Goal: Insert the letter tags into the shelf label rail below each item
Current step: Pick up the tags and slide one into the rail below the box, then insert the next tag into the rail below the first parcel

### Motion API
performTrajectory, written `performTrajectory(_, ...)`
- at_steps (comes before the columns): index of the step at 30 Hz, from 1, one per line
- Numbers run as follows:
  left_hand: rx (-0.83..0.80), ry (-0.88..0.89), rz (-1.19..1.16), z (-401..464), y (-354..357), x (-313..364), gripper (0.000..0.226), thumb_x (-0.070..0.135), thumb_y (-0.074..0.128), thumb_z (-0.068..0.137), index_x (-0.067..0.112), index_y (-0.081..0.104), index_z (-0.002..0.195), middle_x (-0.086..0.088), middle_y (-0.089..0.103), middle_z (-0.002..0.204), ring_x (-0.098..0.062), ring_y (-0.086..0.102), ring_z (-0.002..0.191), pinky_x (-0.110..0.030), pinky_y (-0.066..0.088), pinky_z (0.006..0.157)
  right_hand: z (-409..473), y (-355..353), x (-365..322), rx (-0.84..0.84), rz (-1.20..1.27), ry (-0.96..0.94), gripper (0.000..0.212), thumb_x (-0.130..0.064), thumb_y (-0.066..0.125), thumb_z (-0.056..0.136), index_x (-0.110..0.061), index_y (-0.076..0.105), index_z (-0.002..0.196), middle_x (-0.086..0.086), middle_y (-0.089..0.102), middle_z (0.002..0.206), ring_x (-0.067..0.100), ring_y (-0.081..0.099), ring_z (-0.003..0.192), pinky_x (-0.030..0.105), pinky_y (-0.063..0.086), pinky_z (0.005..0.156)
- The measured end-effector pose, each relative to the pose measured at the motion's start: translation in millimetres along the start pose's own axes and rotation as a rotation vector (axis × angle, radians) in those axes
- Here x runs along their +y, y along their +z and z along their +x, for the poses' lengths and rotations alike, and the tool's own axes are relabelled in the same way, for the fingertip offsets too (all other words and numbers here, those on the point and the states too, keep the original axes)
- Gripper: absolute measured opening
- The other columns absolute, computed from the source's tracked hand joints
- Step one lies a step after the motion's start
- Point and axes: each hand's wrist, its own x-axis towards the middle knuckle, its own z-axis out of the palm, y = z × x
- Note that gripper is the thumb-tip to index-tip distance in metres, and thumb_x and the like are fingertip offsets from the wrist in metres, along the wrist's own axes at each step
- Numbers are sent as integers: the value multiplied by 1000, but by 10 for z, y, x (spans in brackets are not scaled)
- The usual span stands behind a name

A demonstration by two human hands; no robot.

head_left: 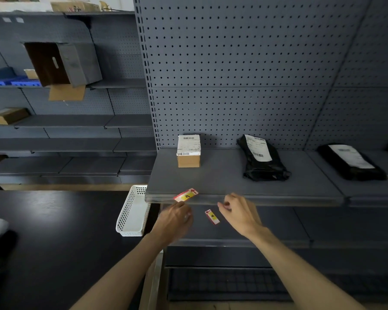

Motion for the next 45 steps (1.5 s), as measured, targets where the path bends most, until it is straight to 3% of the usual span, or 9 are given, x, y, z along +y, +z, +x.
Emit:
performTrajectory(5, -153, -64, -17, 27, 452, 201, 19, 32, 51, 94, 17, 61, 100, 2, 61, 102, -9, 55, 80, -23, 44, 67, -332, 276, 458, -103, -33, 120, 31, -41, 53, 93, -14, 58, 79, 1, 62, 84, 18, 64, 71, 34, 55, 67)
performTrajectory(13, -260, -464, 77, 358, 1632, 111, 39, 49, 54, 87, 16, 65, 103, -5, 69, 105, -27, 66, 94, -38, 54, 82, -234, 1298, 1114, -212, 6, 152, 26, -35, 56, 93, -10, 63, 93, 7, 65, 96, 22, 64, 85, 36, 56, 72)
performTrajectory(21, -239, -698, 95, 807, 2693, -183, 70, 75, 51, 76, 16, 63, 110, -6, 65, 112, -26, 58, 107, -35, 47, 85, 235, 2267, 1583, -150, 35, 80, 27, -31, 57, 92, -6, 64, 97, 11, 64, 105, 26, 60, 99, 34, 50, 79)
performTrajectory(31, -157, -769, 127, 1287, 3510, -405, 103, 86, 47, 67, 6, 45, 132, -16, 46, 130, -32, 39, 121, -44, 39, 93, 730, 2989, 2005, -65, 24, 42, 28, -34, 53, 93, -8, 63, 94, 11, 59, 105, 28, 59, 97, 37, 48, 78)
performTrajectory(35, -182, -826, -8, 1385, 3496, -476, 70, 38, 71, 79, 7, 42, 134, -15, 46, 135, -32, 39, 127, -45, 39, 103, 739, 3066, 2050, -21, 45, 30, 23, -31, 51, 95, -10, 61, 93, 8, 57, 102, 25, 60, 91, 32, 44, 69)
performTrajectory(38, -186, -821, -165, 1403, 3474, -589, 58, 27, 78, 70, 11, 56, 121, -10, 63, 117, -27, 57, 111, -44, 45, 99, 725, 3031, 2053, -22, 127, 51, 20, -29, 54, 94, -10, 61, 96, 7, 58, 103, 24, 61, 91, 33, 49, 71)
performTrajectory(41, -172, -692, -361, 1324, 3382, -564, 21, 15, 76, 76, 16, 71, 96, -7, 69, 94, -19, 65, 80, -30, 56, 78, 652, 2879, 2037, -32, 204, 54, 24, -27, 58, 94, -11, 57, 111, 7, 57, 114, 23, 61, 101, 36, 53, 84)
performTrajectory(43, -140, -597, -450, 1245, 3237, -481, 11, 8, 74, 77, 16, 72, 84, -3, 67, 84, -10, 60, 64, -10, 49, 52, 561, 2697, 1994, -86, 256, 61, 34, -23, 57, 95, -11, 51, 126, 7, 54, 127, 24, 59, 111, 36, 50, 93)
performTrajectory(45, -118, -500, -471, 1145, 3035, -345, 7, 8, 75, 77, 14, 74, 81, 0, 66, 77, -8, 59, 63, -2, 41, 46, 467, 2464, 1938, -138, 296, 87, 36, -20, 56, 95, -14, 51, 130, 5, 53, 132, 24, 57, 114, 34, 47, 96)
